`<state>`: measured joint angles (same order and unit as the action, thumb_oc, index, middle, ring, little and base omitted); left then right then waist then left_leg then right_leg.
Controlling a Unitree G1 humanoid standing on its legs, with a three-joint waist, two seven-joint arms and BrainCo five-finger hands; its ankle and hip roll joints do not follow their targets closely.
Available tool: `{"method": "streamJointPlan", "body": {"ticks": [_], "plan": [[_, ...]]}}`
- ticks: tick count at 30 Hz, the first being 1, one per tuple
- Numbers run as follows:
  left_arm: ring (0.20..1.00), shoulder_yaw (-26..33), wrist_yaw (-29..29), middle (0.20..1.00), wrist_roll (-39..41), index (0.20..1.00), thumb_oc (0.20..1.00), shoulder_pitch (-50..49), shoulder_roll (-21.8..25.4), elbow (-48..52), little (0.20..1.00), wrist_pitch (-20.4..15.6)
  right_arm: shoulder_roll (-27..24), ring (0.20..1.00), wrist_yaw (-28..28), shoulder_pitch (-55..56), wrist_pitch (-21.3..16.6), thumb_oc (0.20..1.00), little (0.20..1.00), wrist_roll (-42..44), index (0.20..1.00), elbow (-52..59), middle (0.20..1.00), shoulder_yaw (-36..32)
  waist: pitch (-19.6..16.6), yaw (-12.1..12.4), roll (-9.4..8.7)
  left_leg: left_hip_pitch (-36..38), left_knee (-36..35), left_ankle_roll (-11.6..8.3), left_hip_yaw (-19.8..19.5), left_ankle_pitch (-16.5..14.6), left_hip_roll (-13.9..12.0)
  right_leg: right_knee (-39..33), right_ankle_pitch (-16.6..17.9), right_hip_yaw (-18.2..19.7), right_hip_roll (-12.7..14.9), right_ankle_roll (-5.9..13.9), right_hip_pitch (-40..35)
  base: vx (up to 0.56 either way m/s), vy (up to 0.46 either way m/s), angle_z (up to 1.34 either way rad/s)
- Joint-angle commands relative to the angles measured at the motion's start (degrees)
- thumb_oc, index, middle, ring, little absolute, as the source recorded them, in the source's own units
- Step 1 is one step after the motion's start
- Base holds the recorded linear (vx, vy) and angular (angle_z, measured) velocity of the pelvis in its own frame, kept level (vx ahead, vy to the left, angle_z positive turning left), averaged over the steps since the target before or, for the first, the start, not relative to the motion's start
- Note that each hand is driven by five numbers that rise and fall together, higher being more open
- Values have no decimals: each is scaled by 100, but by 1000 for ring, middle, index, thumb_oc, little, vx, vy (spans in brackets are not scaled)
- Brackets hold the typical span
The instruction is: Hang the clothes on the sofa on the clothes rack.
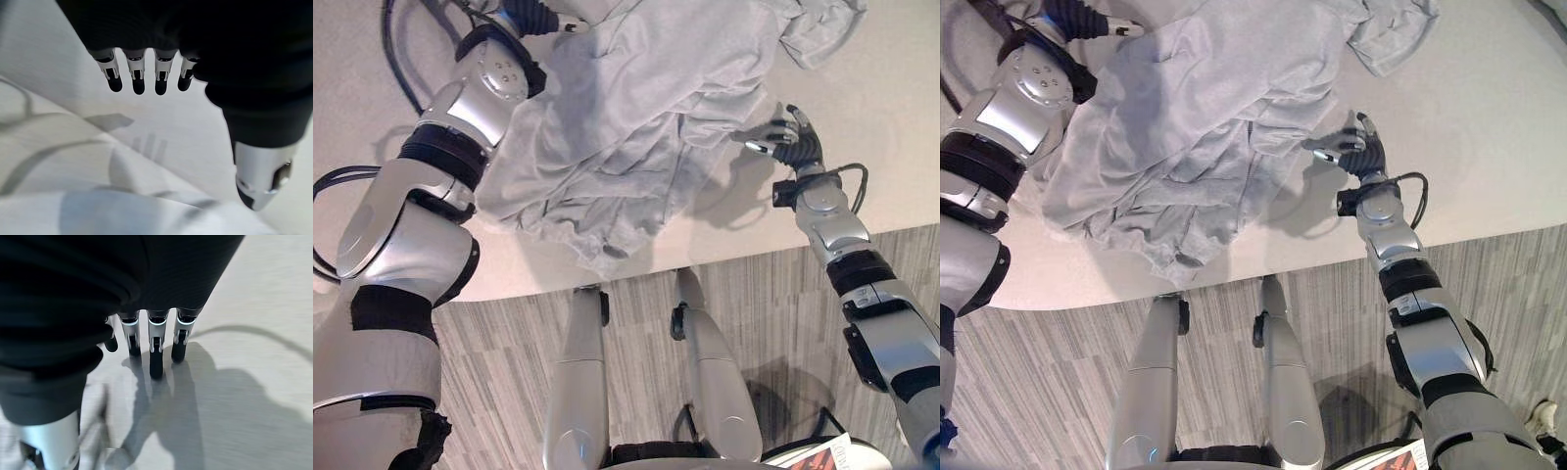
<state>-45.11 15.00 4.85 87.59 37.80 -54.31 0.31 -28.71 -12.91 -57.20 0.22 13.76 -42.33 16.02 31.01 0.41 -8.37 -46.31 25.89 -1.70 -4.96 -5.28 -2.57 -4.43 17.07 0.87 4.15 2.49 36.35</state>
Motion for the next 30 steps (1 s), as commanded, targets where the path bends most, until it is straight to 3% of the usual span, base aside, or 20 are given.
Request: {"method": "streamJointPlan", "body": {"ticks": [1,8,19,20,21,28,30], "plan": [[1000,-197,251,1000,-171,1000,1000,322,59,101,1000,-202,-344,1000,-218,-62,-311,1000,1000,102,1000,166,1000,-245,-122,233,442,1471,-2880,-380,-476,1184,-437,-57,-863,-83,316,-50,-320,17,21,4],[1000,-119,386,1000,-307,1000,1000,189,122,610,1000,-162,-550,1000,-465,-166,-334,1000,1000,-99,1000,820,1000,-273,-122,284,483,1336,-2909,-355,-574,1174,-404,-57,-864,-24,318,-28,-192,14,15,7],[1000,-870,253,1000,-616,1000,1000,283,302,382,1000,-88,-683,1000,-391,-253,-227,1000,1000,-610,1000,801,1000,153,-122,285,402,1311,-3022,-326,-532,1196,-425,-57,-872,-73,319,-15,-45,5,-1,0],[1000,-873,253,1000,-651,1000,1000,136,283,410,1000,-97,-703,1000,-396,-83,-226,1000,1000,-717,1000,858,1000,187,-122,336,431,1544,-3072,-330,-497,1084,-498,-57,-966,-67,264,-25,-230,0,0,0],[1000,-905,241,1000,-675,1000,1000,254,322,415,1000,-93,-797,1000,-398,-191,-217,1000,1000,-786,1000,873,1000,186,-122,293,396,1329,-3054,-338,-527,1194,-442,-57,-874,-66,316,-16,-26,0,0,0],[1000,-971,177,1000,-737,1000,1000,186,317,392,1000,-94,-1260,1000,-465,-212,-203,1000,1000,-1309,1000,1086,1000,418,-122,184,314,1256,-2975,-422,-568,1154,-503,-57,-868,-34,334,-3,63,0,0,0],[1000,-1078,160,1000,-713,1000,1000,328,296,290,1000,-113,-1354,1000,-498,-278,-228,1000,1000,-1413,1000,1267,1000,486,-122,53,239,1013,-2870,-466,-625,1174,-494,-57,-808,14,372,15,263,45,-6,-7]]}}
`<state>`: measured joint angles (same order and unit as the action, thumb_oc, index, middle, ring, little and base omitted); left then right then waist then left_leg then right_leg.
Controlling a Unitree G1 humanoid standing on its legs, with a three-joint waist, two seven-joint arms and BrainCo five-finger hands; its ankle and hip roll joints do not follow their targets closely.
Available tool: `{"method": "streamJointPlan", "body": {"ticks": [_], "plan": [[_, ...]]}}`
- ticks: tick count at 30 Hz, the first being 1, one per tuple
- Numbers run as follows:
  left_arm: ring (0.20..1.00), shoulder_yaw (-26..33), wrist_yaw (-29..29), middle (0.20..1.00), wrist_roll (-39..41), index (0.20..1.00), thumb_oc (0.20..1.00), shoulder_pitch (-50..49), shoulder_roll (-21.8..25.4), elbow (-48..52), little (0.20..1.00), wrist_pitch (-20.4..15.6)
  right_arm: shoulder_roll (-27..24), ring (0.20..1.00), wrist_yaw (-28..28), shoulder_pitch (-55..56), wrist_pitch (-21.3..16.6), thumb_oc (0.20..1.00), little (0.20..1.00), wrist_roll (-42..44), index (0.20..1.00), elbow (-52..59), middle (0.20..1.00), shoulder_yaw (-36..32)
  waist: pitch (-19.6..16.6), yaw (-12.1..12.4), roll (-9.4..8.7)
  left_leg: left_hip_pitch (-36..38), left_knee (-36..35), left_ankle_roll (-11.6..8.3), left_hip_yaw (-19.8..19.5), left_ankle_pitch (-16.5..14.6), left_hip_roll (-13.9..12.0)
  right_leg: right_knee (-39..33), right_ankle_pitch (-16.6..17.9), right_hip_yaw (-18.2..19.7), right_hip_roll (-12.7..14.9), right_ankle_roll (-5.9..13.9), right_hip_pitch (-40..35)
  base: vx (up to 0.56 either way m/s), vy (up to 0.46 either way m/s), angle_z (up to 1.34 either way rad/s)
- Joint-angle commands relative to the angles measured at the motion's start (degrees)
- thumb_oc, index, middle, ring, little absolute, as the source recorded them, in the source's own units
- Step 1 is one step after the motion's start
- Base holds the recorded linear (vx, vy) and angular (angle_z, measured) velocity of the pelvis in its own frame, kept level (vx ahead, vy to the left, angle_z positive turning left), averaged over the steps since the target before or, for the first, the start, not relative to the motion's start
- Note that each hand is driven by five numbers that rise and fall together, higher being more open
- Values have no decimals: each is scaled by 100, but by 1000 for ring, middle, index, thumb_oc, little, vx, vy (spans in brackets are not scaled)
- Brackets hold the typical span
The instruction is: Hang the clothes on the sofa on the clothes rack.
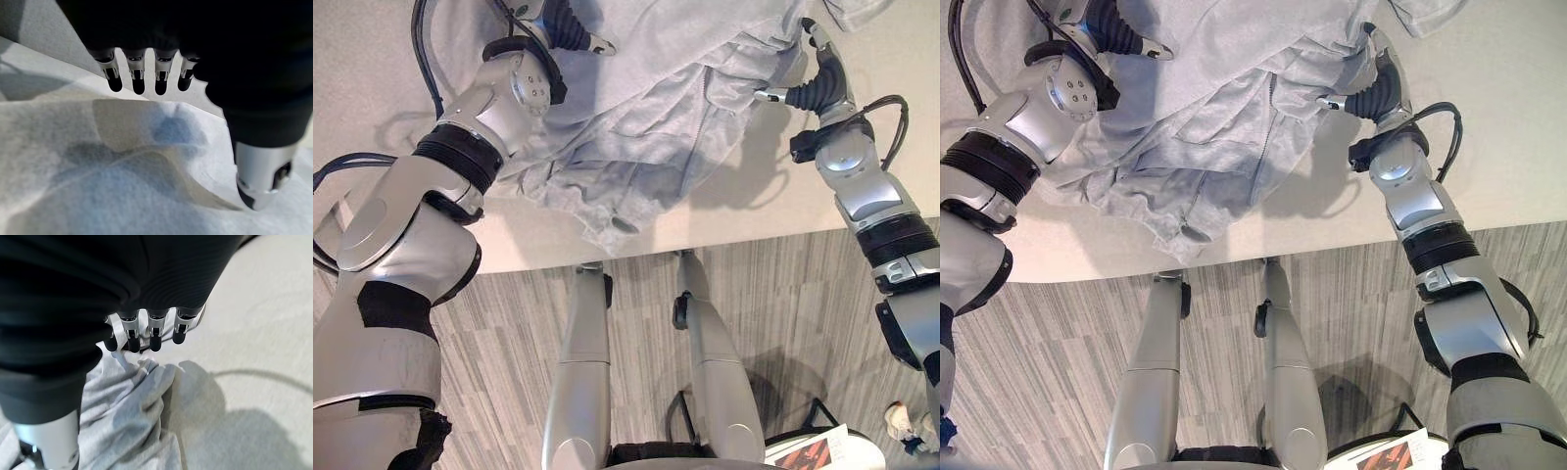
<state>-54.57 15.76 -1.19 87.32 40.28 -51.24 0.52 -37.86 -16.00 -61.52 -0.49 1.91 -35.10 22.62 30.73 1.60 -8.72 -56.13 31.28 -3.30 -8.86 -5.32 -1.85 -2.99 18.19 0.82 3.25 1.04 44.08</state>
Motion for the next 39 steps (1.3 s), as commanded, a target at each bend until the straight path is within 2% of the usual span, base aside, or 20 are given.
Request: {"method": "streamJointPlan", "body": {"ticks": [1,4,5,7,9,15,16,18,19,20,21,24,25,29,32,33,34,39], "plan": [[1000,-145,112,1000,-100,1000,1000,268,32,4,1000,-152,-415,1000,-197,359,-182,1000,1000,-235,1000,686,1000,-165,-93,-47,282,2177,-3404,-338,-223,1052,-653,-201,-1005,29,410,142,-672,60,-19,-7],[1000,-217,144,1000,-107,1000,1000,377,42,16,1000,-155,-443,1000,-178,415,-195,1000,1000,-304,1000,776,1000,-135,-93,-73,259,2098,-3358,-376,-242,1052,-673,-201,-994,30,417,142,-609,7,-6,-3],[1000,-249,146,1000,-110,1000,1000,508,71,21,1000,-158,-470,1000,-166,332,-194,1000,1000,-322,1000,785,1000,-153,-93,-108,241,1919,-3353,-382,-264,1149,-630,-201,-912,37,458,149,-433,0,0,0],[1000,-292,160,1000,-105,1000,1000,475,62,39,1000,-171,-413,1000,-132,430,-215,1000,1000,-347,1000,841,1000,-97,-93,-86,243,2039,-3350,-394,-262,1053,-684,-201,-980,26,418,137,-545,0,0,0],[1000,-311,184,1000,-103,1000,1000,623,101,93,1000,-177,-421,1000,-113,358,-231,1000,1000,-375,1000,881,1000,-91,-93,-127,199,1796,-3310,-417,-293,1156,-632,-201,-903,31,471,142,-332,-16,1,1],[1000,-468,215,1000,-164,1000,1000,770,102,90,1000,-184,-309,1000,-108,266,-221,1000,1000,-441,1000,829,1000,7,-93,-119,208,1639,-3310,-426,-338,1172,-634,-201,-888,11,471,146,-200,0,0,0],[1000,-484,231,1000,-177,1000,1000,683,72,78,1000,-187,-265,1000,-118,341,-228,1000,1000,-454,1000,824,1000,53,-93,-92,228,1796,-3307,-426,-323,1069,-681,-201,-969,3,430,140,-348,0,0,0],[1000,-506,245,1000,-176,1000,1000,851,107,44,1000,-182,-301,1000,-148,176,-224,1000,1000,-480,1000,811,1000,32,-93,-119,211,1581,-3286,-439,-346,1171,-634,-201,-879,3,484,151,-149,0,0,0],[1000,-497,249,1000,-172,1000,1000,737,88,41,1000,-187,-266,1000,-153,260,-230,1000,1000,-480,1000,803,1000,66,-93,-92,231,1747,-3280,-438,-332,1066,-682,-201,-957,-7,442,143,-314,-39,15,-3],[1000,-465,275,1000,-173,1000,1000,868,147,98,1000,-181,-355,1000,-203,137,-213,1000,1000,-504,1000,821,1000,-2,-93,-125,210,1562,-3268,-450,-361,1159,-636,-201,-882,-2,493,152,-136,38,1,-3],[1000,-441,299,1000,-182,1000,1000,759,152,147,1000,-176,-356,1000,-236,230,-211,1000,1000,-515,1000,850,1000,-9,-93,-93,231,1734,-3267,-454,-355,1052,-685,-201,-962,-14,452,145,-303,0,0,0],[1000,-364,359,1000,-202,1000,1000,771,218,304,1000,-172,-460,1000,-366,311,-213,1000,1000,-537,1000,1031,1000,-219,-93,-100,233,1746,-3257,-470,-368,1044,-685,-201,-974,-29,457,149,-325,4,6,-1],[1000,-333,375,1000,-197,1000,1000,883,254,343,1000,-174,-520,1000,-395,245,-209,1000,1000,-561,1000,1073,1000,-299,-93,-139,216,1584,-3257,-478,-385,1146,-640,-201,-896,-18,499,155,-165,0,0,0],[1000,-263,410,1000,-175,1000,1000,852,274,340,1000,-167,-556,1000,-401,337,-184,1000,1000,-617,1000,1153,1000,-380,-93,-130,213,1606,-3266,-491,-383,1150,-656,-201,-891,-14,502,156,-187,0,0,0],[1000,-233,417,1000,-145,1000,1000,845,262,305,1000,-173,-584,1000,-419,255,-172,1000,1000,-676,1000,1128,1000,-326,-93,-125,203,1614,-3265,-496,-390,1142,-670,-201,-892,-21,498,159,-198,15,-3,0],[1000,-202,423,1000,-113,1000,1000,720,219,263,1000,-184,-537,1000,-429,289,-171,1000,1000,-687,1000,1099,1000,-263,-93,-100,217,1778,-3259,-497,-379,1036,-714,-201,-970,-27,453,154,-360,0,0,0],[1000,-190,429,1000,-99,1000,1000,826,219,228,1000,-178,-555,1000,-424,170,-161,1000,1000,-697,1000,1074,1000,-266,-93,-126,196,1608,-3262,-499,-395,1138,-671,-201,-891,-13,493,161,-195,6,6,-4],[1000,-308,363,1000,-122,1000,1000,850,-1,-156,1000,-158,-490,1000,-371,-424,-60,1000,1000,-979,1000,579,1000,361,-93,-144,164,1553,-3250,-521,-397,1126,-695,-201,-875,-8,481,167,-141,-4,5,-2]]}}
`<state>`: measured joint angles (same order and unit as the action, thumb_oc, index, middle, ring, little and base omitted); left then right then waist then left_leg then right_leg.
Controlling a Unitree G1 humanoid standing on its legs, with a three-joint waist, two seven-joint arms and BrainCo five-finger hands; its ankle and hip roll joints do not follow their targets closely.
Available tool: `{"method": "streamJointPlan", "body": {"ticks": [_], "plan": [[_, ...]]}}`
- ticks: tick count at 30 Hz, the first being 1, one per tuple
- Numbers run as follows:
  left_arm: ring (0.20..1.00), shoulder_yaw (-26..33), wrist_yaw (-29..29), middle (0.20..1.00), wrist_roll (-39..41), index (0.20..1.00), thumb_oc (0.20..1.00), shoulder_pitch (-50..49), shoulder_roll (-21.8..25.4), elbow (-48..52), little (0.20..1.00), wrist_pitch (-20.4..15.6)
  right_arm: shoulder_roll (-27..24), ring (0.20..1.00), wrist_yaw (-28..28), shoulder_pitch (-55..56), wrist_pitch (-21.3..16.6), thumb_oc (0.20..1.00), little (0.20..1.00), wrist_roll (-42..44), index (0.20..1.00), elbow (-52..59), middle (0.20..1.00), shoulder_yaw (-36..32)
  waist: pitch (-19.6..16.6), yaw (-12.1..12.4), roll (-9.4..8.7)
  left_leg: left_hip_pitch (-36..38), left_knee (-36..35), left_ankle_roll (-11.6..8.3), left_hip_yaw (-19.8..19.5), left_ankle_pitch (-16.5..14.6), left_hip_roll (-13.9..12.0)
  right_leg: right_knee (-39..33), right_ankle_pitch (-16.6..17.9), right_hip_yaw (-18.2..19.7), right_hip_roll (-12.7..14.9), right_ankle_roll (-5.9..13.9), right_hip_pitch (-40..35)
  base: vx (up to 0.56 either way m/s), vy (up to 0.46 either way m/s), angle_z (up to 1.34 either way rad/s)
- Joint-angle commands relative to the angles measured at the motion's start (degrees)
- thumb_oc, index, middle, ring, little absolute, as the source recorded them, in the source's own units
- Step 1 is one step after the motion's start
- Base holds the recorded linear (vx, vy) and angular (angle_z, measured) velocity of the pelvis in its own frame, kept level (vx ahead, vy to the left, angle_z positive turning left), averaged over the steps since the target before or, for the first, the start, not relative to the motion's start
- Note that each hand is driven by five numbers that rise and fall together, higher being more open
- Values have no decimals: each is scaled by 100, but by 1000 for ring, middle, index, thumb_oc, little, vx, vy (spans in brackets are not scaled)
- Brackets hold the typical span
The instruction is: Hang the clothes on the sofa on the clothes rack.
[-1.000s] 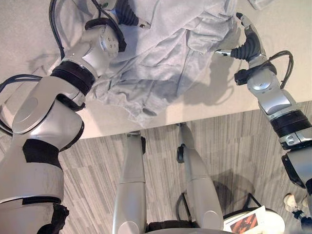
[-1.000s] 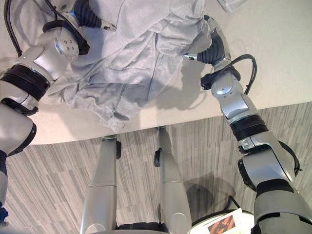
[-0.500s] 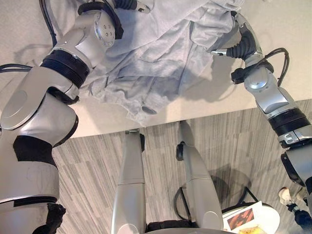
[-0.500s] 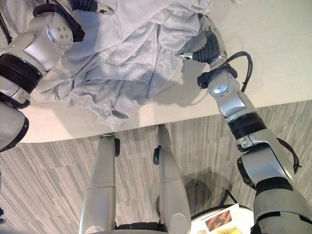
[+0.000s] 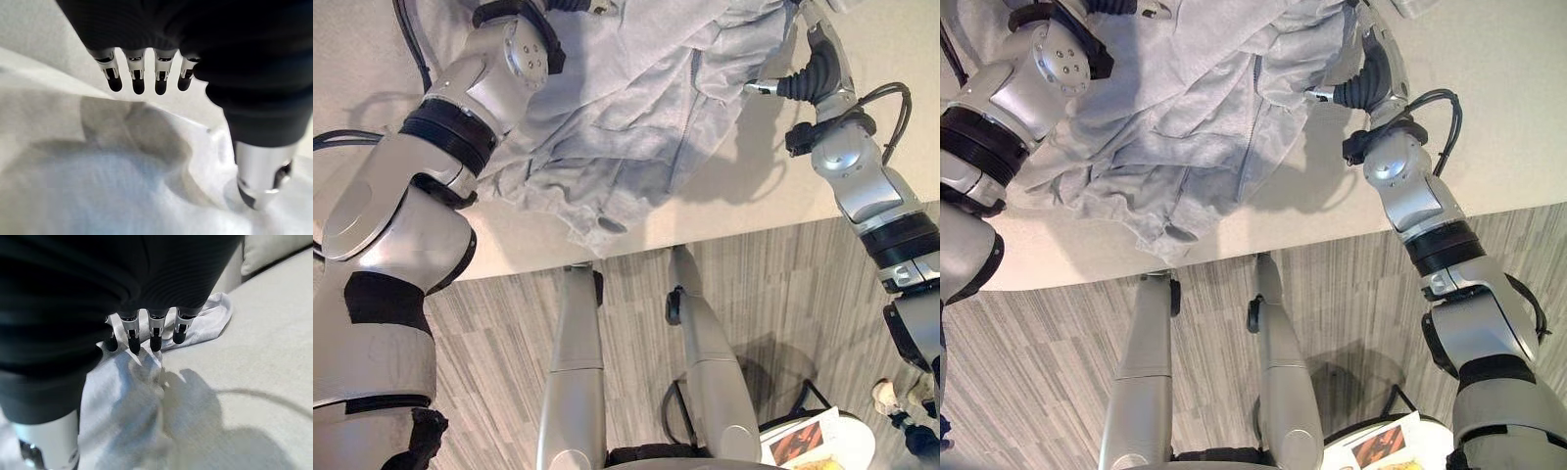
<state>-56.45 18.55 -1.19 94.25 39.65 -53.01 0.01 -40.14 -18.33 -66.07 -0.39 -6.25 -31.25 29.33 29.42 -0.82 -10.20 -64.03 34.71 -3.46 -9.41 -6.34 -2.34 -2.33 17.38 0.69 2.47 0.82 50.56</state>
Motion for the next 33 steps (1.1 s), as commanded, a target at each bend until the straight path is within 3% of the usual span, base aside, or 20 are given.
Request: {"method": "streamJointPlan", "body": {"ticks": [1,5,8,9,10,11,12,16,17,19,22,23,24,27,30,33], "plan": [[1000,-175,86,1000,-107,1000,1000,230,29,-88,1000,-111,-234,1000,-140,-128,-60,1000,1000,-180,1000,81,1000,-208,38,85,300,2293,-3590,-503,-348,1235,-637,-267,-784,5,563,189,-741,0,0,0],[1000,-326,83,1000,-134,1000,1000,178,-32,-231,1000,-103,-61,1000,-27,-277,-13,1000,1000,-322,1000,65,1000,132,38,119,261,2390,-3566,-512,-351,1116,-715,-267,-853,-9,498,171,-838,19,-9,-1],[1000,-438,48,1000,-180,1000,1000,327,-34,-276,1000,-93,-10,1000,10,-403,16,1000,1000,-358,1000,58,1000,209,38,89,228,2154,-3571,-509,-377,1222,-665,-267,-766,5,538,173,-614,5,3,-2],[1000,-483,38,1000,-195,1000,1000,243,-51,-283,1000,-90,69,1000,40,-311,30,1000,1000,-391,1000,77,1000,251,38,114,242,2331,-3564,-499,-368,1107,-716,-267,-855,-3,494,174,-793,0,0,0],[1000,-619,23,1000,-269,1000,1000,259,-51,-339,1000,-85,131,448,83,-302,63,448,448,-479,448,120,448,321,38,127,220,2281,-3596,-498,-371,1122,-723,-267,-843,-31,488,164,-711,42,-21,-3],[928,-659,6,928,-280,928,928,220,-53,-382,928,-85,178,200,98,-250,74,200,200,-499,200,145,200,317,38,135,209,2294,-3596,-499,-366,1107,-735,-267,-851,-29,473,156,-717,0,0,0],[200,-790,-35,200,-355,200,200,261,34,-402,200,-64,135,200,148,-236,59,200,200,-552,200,227,200,356,38,113,216,2243,-3573,-492,-380,1115,-716,-267,-857,-29,491,172,-688,14,-2,-4],[200,-853,-31,200,-516,200,200,119,173,-330,200,-51,-11,200,108,232,71,200,200,-684,200,559,200,53,38,144,217,2257,-3622,-497,-371,1106,-729,-267,-849,-37,480,168,-685,-10,-9,3],[200,-808,-25,200,-510,200,200,211,263,-302,200,-58,-127,200,68,277,64,200,200,-698,200,678,200,-147,38,82,206,2068,-3626,-496,-381,1222,-663,-267,-760,-31,538,185,-500,0,0,0],[200,-749,-15,200,-521,200,200,-4,269,-251,200,-52,-154,200,40,614,71,200,200,-736,200,814,200,-291,38,144,245,2353,-3657,-490,-350,1095,-736,-267,-857,-38,473,179,-761,-1,-6,2],[200,-368,59,200,-589,200,200,-255,604,122,200,-33,-370,200,-177,1376,84,200,200,-746,200,1290,200,-1202,38,111,294,2537,-3763,-474,-299,1170,-691,-267,-816,-20,470,204,-892,12,-53,-5],[200,-157,99,200,-650,200,200,-633,823,450,200,-17,-350,200,-226,1911,59,200,200,-730,200,1591,200,-1578,38,177,357,2985,-3814,-441,-221,1023,-752,-267,-953,-18,382,192,-1295,-35,-86,-9],[200,98,84,200,-713,200,200,-765,1083,812,200,17,-391,200,-241,2160,20,200,200,-739,200,1901,200,-2002,38,156,362,2947,-3836,-411,-197,1181,-675,-267,-857,-30,438,204,-1261,36,-117,-3],[200,964,129,200,-943,200,200,-1653,1718,1925,200,82,-411,200,-182,2859,-118,200,200,-723,200,2532,200,-2650,38,285,489,3805,-3971,-231,27,1166,-616,-267,-981,-56,335,187,-1995,29,-72,5],[200,1826,244,200,-977,200,200,-2364,1996,2459,200,100,-379,200,-31,2989,-138,200,200,-725,200,2876,200,-2780,38,402,575,4598,-3971,23,271,1035,-476,-267,-1102,-83,214,144,-2696,31,-45,4],[200,2868,382,200,-979,200,200,-3142,2059,2857,200,103,-416,200,81,2988,-146,200,200,-721,200,3055,200,-2761,38,428,562,5086,-3971,100,349,987,-372,-267,-1086,-53,173,128,-3157,-14,-55,6]]}}
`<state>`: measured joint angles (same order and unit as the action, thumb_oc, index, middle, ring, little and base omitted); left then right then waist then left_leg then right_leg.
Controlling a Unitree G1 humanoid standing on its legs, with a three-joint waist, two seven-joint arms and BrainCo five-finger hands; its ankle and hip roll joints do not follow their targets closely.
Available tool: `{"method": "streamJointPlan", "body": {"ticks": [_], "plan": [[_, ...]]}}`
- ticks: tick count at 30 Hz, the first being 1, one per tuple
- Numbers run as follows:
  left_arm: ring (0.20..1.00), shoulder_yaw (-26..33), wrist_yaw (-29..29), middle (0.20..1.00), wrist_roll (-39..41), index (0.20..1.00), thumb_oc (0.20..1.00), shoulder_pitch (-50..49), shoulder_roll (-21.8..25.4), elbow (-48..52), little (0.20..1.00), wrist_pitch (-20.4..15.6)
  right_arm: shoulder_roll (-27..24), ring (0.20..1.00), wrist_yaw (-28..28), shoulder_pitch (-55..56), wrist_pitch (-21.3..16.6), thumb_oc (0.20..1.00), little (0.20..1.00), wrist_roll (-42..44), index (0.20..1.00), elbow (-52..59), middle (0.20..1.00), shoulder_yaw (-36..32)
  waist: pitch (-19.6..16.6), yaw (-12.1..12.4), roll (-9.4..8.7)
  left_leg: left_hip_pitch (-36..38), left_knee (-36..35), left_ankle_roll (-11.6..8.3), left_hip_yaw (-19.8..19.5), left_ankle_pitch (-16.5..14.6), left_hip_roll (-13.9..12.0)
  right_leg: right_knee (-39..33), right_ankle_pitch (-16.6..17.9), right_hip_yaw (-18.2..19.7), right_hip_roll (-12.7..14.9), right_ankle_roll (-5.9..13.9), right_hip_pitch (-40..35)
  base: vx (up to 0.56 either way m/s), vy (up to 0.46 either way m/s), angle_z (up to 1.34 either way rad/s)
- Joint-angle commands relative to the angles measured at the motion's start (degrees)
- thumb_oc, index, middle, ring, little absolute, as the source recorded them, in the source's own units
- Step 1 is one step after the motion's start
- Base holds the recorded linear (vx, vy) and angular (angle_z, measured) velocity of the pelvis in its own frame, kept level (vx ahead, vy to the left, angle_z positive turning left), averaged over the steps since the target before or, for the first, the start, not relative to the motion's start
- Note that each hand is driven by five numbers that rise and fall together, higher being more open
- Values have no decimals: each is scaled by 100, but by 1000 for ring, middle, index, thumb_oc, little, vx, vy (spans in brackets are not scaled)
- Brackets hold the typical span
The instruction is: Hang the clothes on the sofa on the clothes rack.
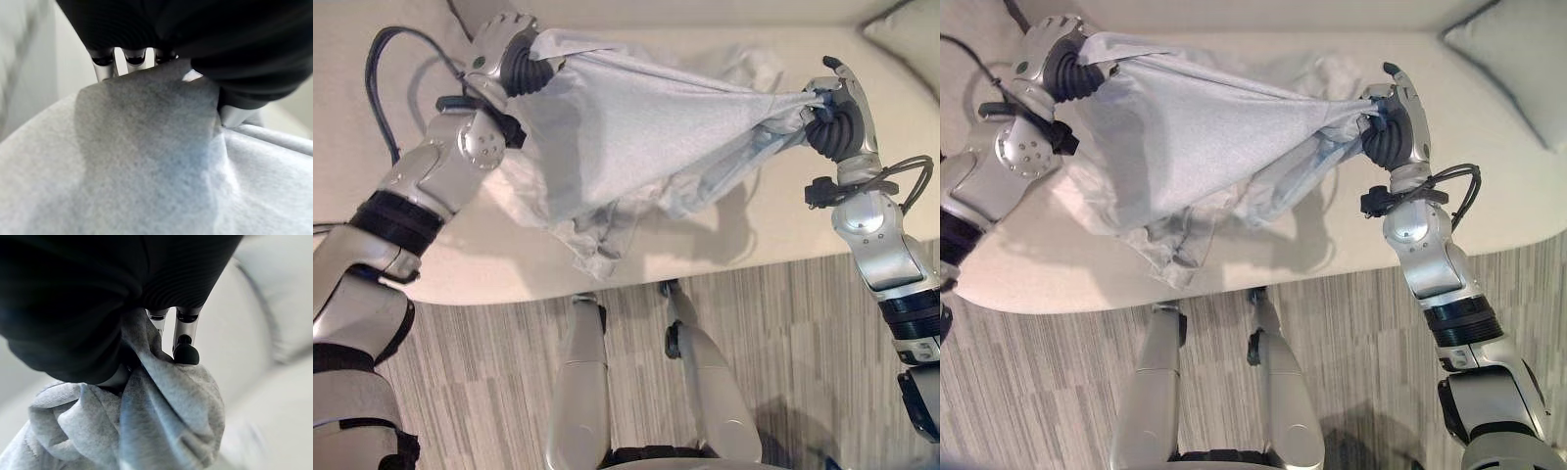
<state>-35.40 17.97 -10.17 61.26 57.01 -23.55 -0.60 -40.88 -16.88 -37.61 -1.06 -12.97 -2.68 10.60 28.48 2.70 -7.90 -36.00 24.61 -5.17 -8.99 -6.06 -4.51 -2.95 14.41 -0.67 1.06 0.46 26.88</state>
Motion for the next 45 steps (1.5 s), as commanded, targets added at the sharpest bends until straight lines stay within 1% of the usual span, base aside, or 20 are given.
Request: {"method": "streamJointPlan", "body": {"ticks": [1,3,5,6,7,9,12,13,14,19,23,28,30,31,37,38,40,41,42,45], "plan": [[200,1064,497,200,-102,200,200,-99,304,-15,200,179,-325,200,-17,170,-73,200,200,-68,200,285,200,-892,132,73,329,2455,-2961,284,332,941,-142,-205,-790,89,289,162,-970,35,-103,7],[200,2281,647,200,-212,200,200,-1046,150,469,200,176,-256,200,170,266,-115,200,200,-92,200,542,200,-938,88,124,398,3096,-2961,324,420,906,-134,-205,-849,79,216,143,-1694,40,-170,7],[200,3220,742,200,-309,200,200,-1956,-91,896,200,157,-115,200,319,507,-133,200,200,-115,200,668,200,-989,-508,162,415,3339,-2961,343,487,935,-171,-205,-890,21,142,133,-2024,115,-220,7],[200,3426,763,200,-339,200,200,-2162,-123,995,200,164,-63,200,352,542,-141,200,200,-107,200,706,200,-986,-648,173,420,3379,-2961,346,498,938,-178,-205,-901,9,133,133,-2092,133,-237,18],[200,3903,803,200,-393,200,200,-2631,-206,1224,200,172,3,200,386,607,-144,200,200,-119,200,819,200,-984,-947,194,411,3435,-2961,347,534,948,-205,-205,-932,-3,122,132,-2232,71,-199,22],[200,4448,898,200,-436,200,200,-3108,-287,1391,200,146,127,200,409,667,-135,200,200,-137,200,928,200,-1037,-1314,240,382,3519,-2961,343,577,975,-245,-205,-956,-45,130,133,-2430,69,-226,23],[200,4872,1015,200,-426,200,200,-3449,-312,1511,200,115,327,200,416,698,-136,200,200,-40,200,951,200,-1087,-1575,336,383,3589,-2961,351,607,1036,-279,-205,-950,-94,133,144,-2608,32,-194,4],[200,5453,1183,200,-408,200,200,-3882,-254,1513,200,110,496,200,427,631,-110,200,200,38,200,901,200,-1002,-1842,443,380,3629,-2961,355,619,1060,-328,-205,-995,-123,117,158,-2808,20,-282,5],[200,5674,1253,200,-384,200,200,-4057,-258,1484,200,87,548,200,437,621,-108,200,200,74,200,846,200,-963,-1899,485,382,3645,-2961,376,631,1070,-359,-205,-1022,-117,88,160,-2876,14,-260,7],[200,6070,1344,200,-408,200,200,-4373,-217,1431,200,79,567,200,430,571,-86,200,200,189,200,725,200,-866,-1975,616,377,3520,-2961,373,690,1109,-412,-205,-1159,-228,24,186,-2976,-12,-85,20],[200,6147,1360,200,-457,200,200,-4403,-180,1357,200,89,528,200,364,391,-43,200,200,212,200,624,200,-762,-1861,706,385,3381,-2961,324,982,1136,-447,-205,-1200,-437,58,225,-3066,-30,-2,61],[200,6097,1351,200,-516,200,200,-4258,-81,1316,200,161,491,200,310,242,16,200,200,224,200,483,200,-590,-1978,539,450,3834,-2961,188,1445,1007,-904,-205,-1071,-797,328,294,-3099,-3,151,58],[200,5988,1346,200,-519,200,200,-4136,-6,1254,200,181,438,200,285,240,32,200,200,217,200,436,200,-598,-2014,460,471,3931,-2961,118,1611,949,-961,-205,-1040,-954,418,300,-3132,0,303,53],[200,5835,1342,200,-503,200,200,-3991,72,1199,200,217,362,200,221,210,92,200,200,178,200,361,200,-673,-2062,463,532,3907,-2961,35,1667,955,-865,-205,-1031,-1101,565,299,-3197,5,341,65],[200,5697,1354,200,-454,200,200,-3874,172,1118,200,195,438,200,135,142,129,200,200,188,200,286,200,-713,-2074,484,545,4002,-2961,-3,1628,875,-600,-205,-970,-1192,865,305,-3340,7,302,49],[200,5581,1358,200,-434,200,200,-3735,260,1030,200,243,469,200,98,27,158,200,200,146,200,212,200,-638,-2076,530,537,4061,-2961,-5,1644,789,-466,-190,-951,-1250,1025,296,-3464,-1,333,34],[200,5464,1396,200,-432,200,200,-3533,329,948,200,279,532,200,54,-116,205,200,200,108,200,178,200,-570,-1954,597,538,4173,-2961,23,1676,769,-355,171,-918,-1319,1237,290,-3442,-4,367,21],[200,5430,1405,200,-442,200,200,-3465,292,972,200,279,533,200,36,-151,232,200,200,55,200,213,200,-555,-1867,601,564,4216,-2961,44,1661,752,-312,423,-945,-1233,1228,283,-3400,17,280,-12],[200,5379,1399,200,-456,200,200,-3425,218,984,200,279,535,200,25,-134,251,200,200,34,200,265,200,-581,-1783,581,610,4238,-2961,87,1607,744,-262,615,-974,-1047,1115,276,-3328,28,269,-15],[200,5158,1377,200,-429,200,200,-3266,51,964,200,244,349,200,-39,-57,258,200,200,-19,200,333,200,-695,-1647,353,706,4223,-2961,247,1371,767,-12,812,-1008,-407,406,251,-3060,24,214,19]]}}
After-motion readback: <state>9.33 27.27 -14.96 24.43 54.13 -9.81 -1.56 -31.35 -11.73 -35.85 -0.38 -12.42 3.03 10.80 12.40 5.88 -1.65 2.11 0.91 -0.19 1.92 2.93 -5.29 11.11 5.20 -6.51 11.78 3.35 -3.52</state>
